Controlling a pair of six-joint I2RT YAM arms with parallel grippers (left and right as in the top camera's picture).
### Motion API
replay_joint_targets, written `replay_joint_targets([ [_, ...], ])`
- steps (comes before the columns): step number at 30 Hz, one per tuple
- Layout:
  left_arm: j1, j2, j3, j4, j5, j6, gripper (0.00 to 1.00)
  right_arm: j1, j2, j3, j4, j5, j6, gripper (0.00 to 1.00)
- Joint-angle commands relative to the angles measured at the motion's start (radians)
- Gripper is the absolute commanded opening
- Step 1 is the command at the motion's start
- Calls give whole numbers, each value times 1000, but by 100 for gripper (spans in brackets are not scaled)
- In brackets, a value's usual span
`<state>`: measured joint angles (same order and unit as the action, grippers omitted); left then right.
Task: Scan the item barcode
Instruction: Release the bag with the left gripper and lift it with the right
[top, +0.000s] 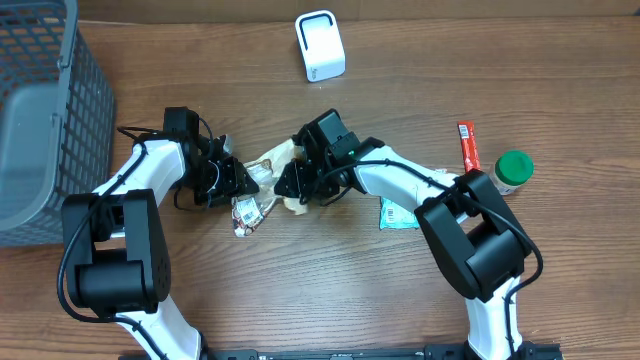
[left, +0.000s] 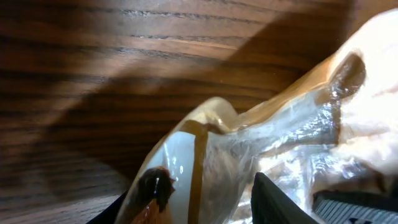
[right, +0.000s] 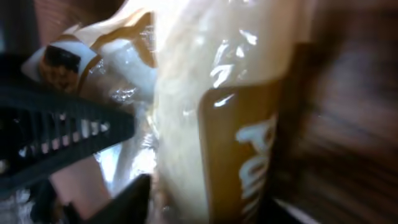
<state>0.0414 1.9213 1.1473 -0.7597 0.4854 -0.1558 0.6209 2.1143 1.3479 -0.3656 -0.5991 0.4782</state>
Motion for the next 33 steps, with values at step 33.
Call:
replay_joint_targets([
  [33, 18, 24, 49, 11, -65, 46, 56, -87, 11, -2, -55, -266, -225, 4],
])
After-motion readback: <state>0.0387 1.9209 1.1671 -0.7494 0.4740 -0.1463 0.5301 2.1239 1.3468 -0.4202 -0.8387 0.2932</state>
